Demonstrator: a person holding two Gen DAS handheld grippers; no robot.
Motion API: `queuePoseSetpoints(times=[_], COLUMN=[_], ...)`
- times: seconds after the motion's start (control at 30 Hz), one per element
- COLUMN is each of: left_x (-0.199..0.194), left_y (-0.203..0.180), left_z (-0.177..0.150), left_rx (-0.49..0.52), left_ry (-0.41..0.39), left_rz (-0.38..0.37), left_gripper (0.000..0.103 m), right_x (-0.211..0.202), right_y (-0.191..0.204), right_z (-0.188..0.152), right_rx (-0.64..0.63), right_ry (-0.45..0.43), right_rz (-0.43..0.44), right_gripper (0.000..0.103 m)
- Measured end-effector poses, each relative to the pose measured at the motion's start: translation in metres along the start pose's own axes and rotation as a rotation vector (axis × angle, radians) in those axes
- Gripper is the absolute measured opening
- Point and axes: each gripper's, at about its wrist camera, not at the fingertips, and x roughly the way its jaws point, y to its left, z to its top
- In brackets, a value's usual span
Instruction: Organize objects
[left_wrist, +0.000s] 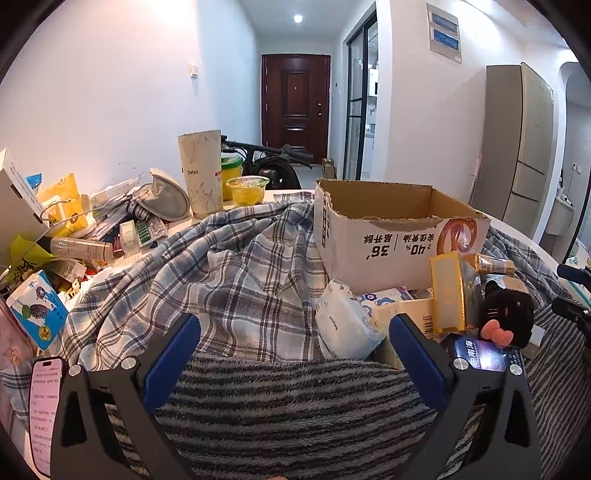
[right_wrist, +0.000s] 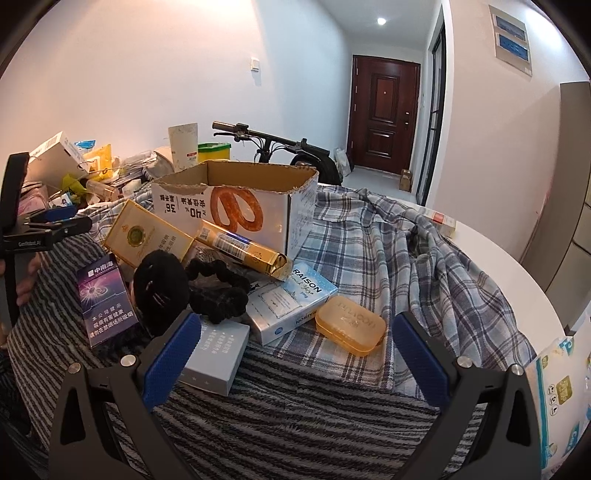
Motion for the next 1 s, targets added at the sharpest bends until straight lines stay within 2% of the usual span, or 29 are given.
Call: queuePoseSetpoints(times=[0.33, 0.5, 0.63, 0.73, 0.9, 1.0], left_x=[-0.003, -0.023, -0.035, -0.037, -0.041, -0.058], left_y=[-0.008, -0.01, -0.019, -0.035, -0.064, -0.091], left_z=[-0.002, -0.003, -0.005, -0.007, -0.014, -0.02], left_rx=[0.032, 0.045, 0.092, 0.171, 0.255, 0.26], left_ry=[-0.009, -0.091, -0.136, -0.122, -0.019, -0.025], left_rz=[0.025, 0.009, -0.034, -0.056, -0.04, -0.117], left_gripper=[0.103, 0.103, 0.103, 0.103, 0.103, 0.103], right_x=[0.006, 0.005, 0.006, 0.006, 0.008, 0.004], right_y=[-0.001, -0.006, -0.014, -0.016, -0.025, -0.029], right_z=[0.0, 0.0, 0.0, 0.0, -0.001, -0.002], right_rx=[0.009, 0.033, 0.073, 0.084, 0.128, 0.145], right_ry=[0.032, 0.023, 0.029, 0.028, 0.036, 0.01], right_rz=[-0.001, 0.029, 0.047, 0.045, 0.062, 0.081], right_gripper=[0.103, 0.103, 0.103, 0.103, 0.103, 0.103])
